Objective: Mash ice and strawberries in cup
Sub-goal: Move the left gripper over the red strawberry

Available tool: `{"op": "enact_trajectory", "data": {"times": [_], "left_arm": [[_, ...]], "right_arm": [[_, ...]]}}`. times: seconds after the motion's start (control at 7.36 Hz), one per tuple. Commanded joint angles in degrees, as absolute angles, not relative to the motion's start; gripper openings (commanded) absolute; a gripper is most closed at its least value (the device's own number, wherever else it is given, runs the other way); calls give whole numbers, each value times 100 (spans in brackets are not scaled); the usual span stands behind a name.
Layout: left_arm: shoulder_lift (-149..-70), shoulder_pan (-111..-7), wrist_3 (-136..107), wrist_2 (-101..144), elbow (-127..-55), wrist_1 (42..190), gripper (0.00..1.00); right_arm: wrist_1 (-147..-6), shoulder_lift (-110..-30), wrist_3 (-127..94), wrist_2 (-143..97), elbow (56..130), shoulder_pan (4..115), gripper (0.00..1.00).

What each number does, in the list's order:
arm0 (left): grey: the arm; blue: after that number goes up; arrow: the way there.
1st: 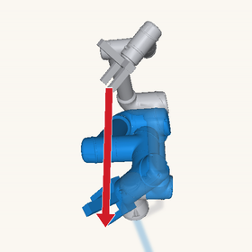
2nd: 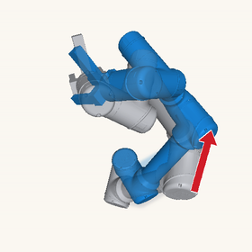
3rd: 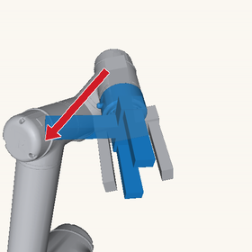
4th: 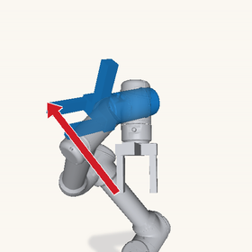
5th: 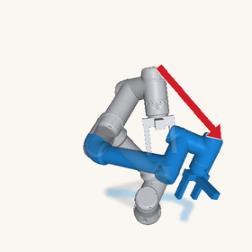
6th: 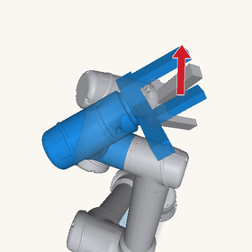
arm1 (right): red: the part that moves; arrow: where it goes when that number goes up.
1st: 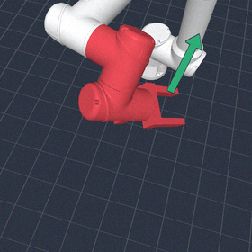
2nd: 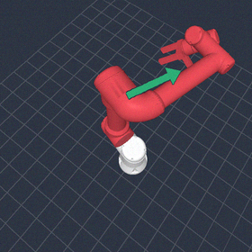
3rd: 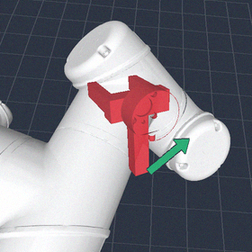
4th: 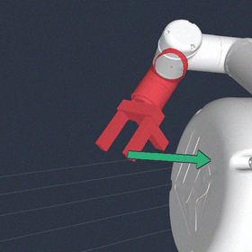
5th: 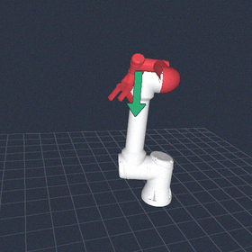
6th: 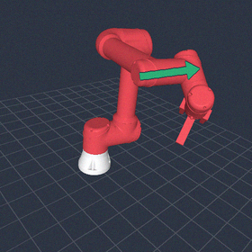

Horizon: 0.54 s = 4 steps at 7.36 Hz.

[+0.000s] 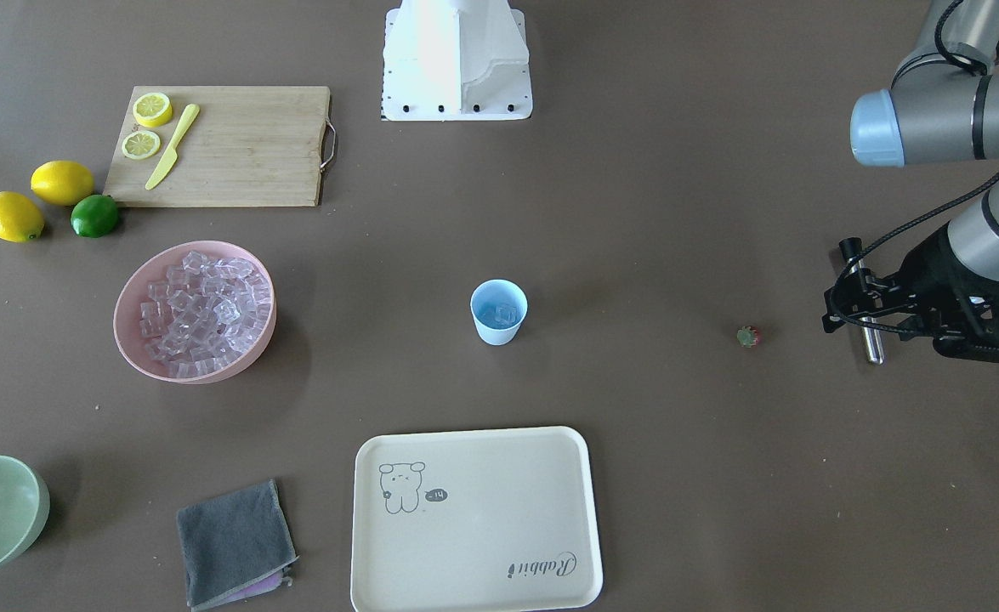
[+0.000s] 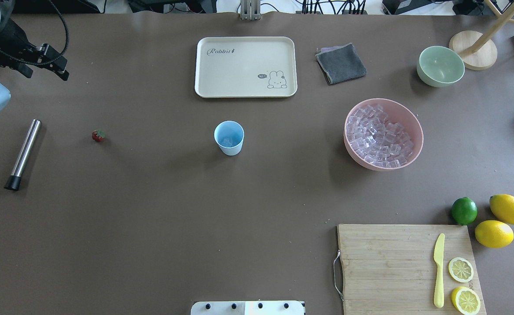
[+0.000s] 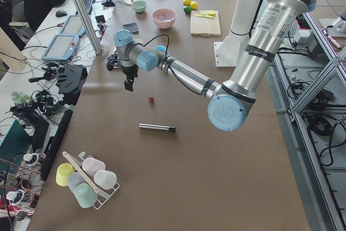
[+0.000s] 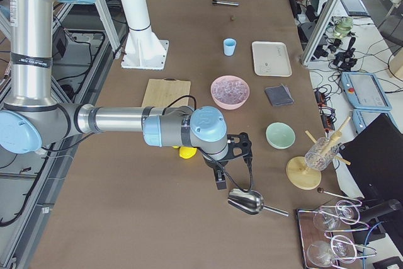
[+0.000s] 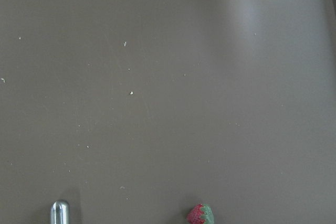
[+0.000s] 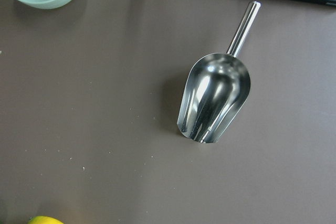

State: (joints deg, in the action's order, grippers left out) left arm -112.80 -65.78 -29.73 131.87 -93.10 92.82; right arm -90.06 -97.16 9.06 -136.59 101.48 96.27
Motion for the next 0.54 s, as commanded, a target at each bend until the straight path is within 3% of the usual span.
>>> {"op": "enact_trajectory", "data": {"times": [0.0, 0.41], "left_arm": [[-11224, -6356, -2980, 13236, -9308, 9316, 98], [-11224, -5715, -2962, 13140, -9247, 9570, 99]], "right_arm": [[-9246, -9738, 448, -13615, 10205, 9290, 100], [-9185, -9765, 404, -13430, 10003, 9290, 100]]}}
